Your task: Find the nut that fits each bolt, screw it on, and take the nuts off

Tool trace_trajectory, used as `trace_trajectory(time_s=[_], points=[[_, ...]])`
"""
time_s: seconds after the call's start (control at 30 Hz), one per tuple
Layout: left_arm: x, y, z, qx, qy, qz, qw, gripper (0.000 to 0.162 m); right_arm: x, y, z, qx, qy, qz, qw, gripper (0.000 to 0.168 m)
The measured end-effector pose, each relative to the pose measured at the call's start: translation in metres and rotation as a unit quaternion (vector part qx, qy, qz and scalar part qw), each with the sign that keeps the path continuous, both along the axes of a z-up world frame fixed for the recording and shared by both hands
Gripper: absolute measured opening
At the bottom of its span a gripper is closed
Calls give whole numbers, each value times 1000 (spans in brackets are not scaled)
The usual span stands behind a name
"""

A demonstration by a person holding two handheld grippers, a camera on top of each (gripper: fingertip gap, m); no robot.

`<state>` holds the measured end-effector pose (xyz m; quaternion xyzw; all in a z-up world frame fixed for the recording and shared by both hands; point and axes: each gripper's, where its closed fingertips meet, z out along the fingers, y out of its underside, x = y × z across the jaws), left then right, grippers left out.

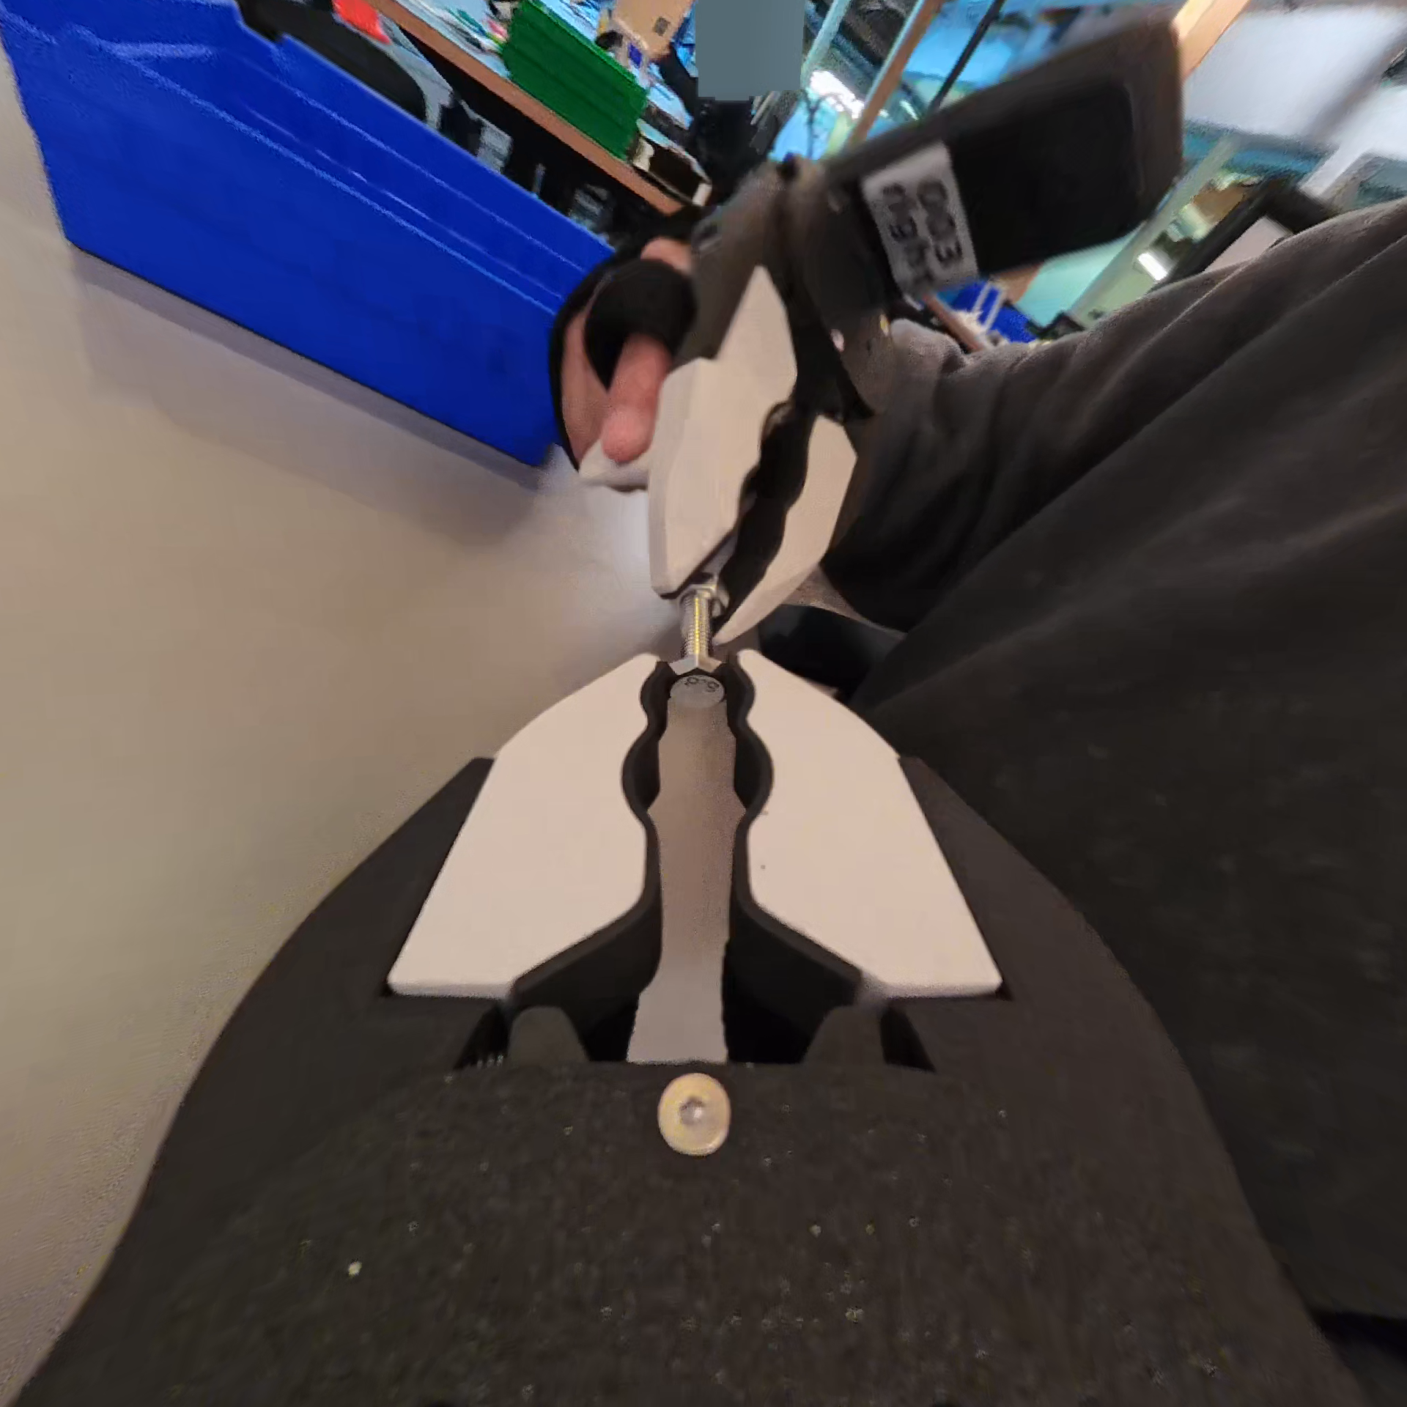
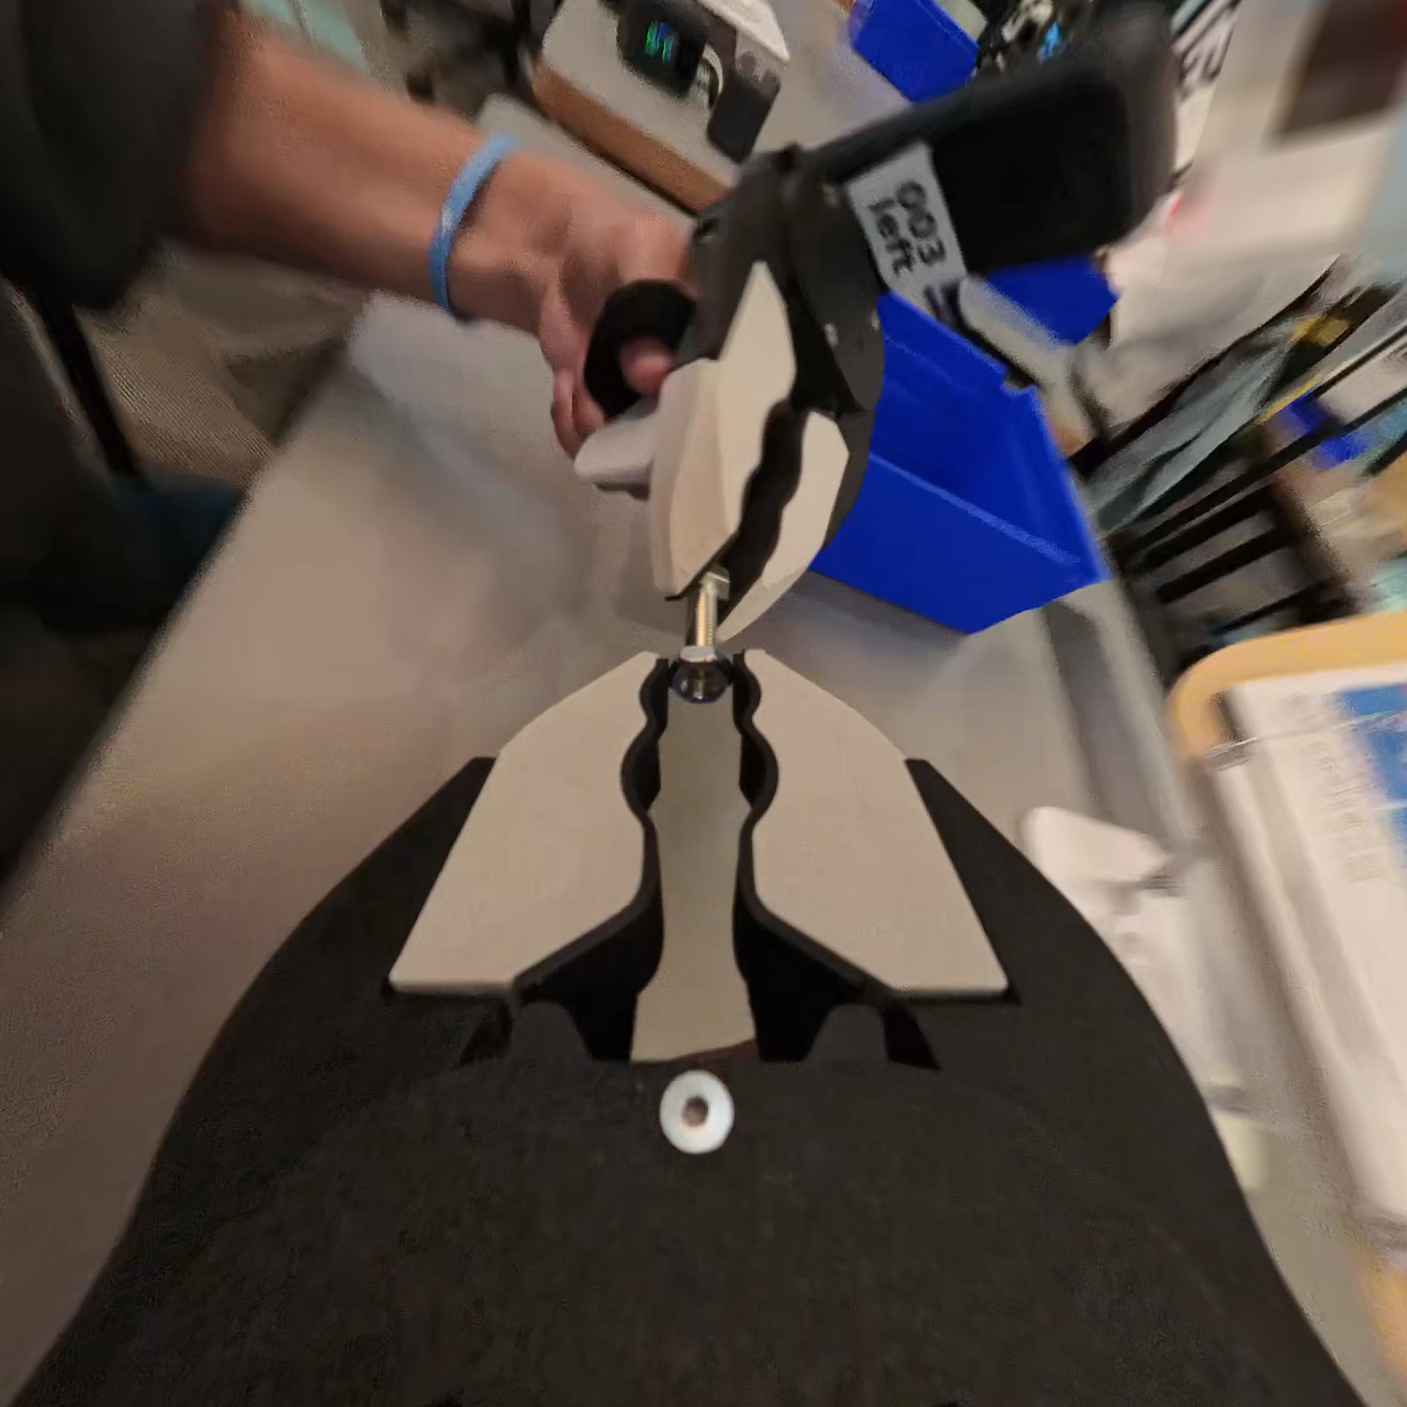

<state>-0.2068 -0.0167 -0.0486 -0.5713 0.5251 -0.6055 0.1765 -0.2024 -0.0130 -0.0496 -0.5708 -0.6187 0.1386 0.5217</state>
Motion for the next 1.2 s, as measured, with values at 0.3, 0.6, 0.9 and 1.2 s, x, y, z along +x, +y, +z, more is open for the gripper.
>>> trace_trajectory(time_s=[0.3,0.6,0.9,1.2], points=[[-6,-17,8,-118,-64,-89,987,14,-8,-18,7,117,12,66,991,16],[-4,-14,3,-91,-64,-70,991,14,-4,-12,4,149,-11,33,988,16],[1,-4,11,75,-55,13,996,14,-2,-6,7,-248,195,-4,949,16],[5,2,12,217,-16,66,974,14,-9,-2,-7,-522,313,-32,793,15]])
